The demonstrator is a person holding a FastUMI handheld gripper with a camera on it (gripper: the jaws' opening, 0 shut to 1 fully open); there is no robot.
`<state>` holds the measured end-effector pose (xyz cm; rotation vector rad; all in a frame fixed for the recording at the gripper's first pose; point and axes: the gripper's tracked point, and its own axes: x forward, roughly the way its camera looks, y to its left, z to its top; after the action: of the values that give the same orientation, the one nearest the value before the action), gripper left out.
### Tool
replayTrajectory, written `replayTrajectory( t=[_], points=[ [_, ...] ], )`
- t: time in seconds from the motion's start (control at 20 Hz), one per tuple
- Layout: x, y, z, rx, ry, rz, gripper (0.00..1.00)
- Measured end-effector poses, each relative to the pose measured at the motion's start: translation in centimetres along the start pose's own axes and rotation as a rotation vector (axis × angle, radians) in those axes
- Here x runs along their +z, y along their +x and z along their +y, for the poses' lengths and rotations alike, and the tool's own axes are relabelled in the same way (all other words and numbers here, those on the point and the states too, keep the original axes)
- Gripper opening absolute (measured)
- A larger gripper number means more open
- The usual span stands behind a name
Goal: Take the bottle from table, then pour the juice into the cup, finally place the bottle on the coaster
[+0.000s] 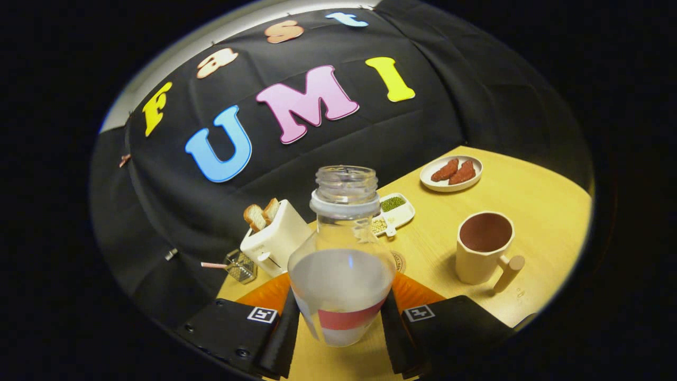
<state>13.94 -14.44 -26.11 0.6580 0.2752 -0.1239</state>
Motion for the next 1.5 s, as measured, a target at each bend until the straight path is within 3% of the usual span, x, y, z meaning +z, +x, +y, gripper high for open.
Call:
replayTrajectory(
  t=[0.4,0.8,1.5],
  points=[
    [1.1,1.6,-2.0,-0.021,0.328,0.076,0.72],
    [2.6,4.1,-6.4,-0.117,0.629,0.004,0.72],
    [3.1,7.2,-8.5,-0.199,1.084,0.003,0.72]
  ],
)
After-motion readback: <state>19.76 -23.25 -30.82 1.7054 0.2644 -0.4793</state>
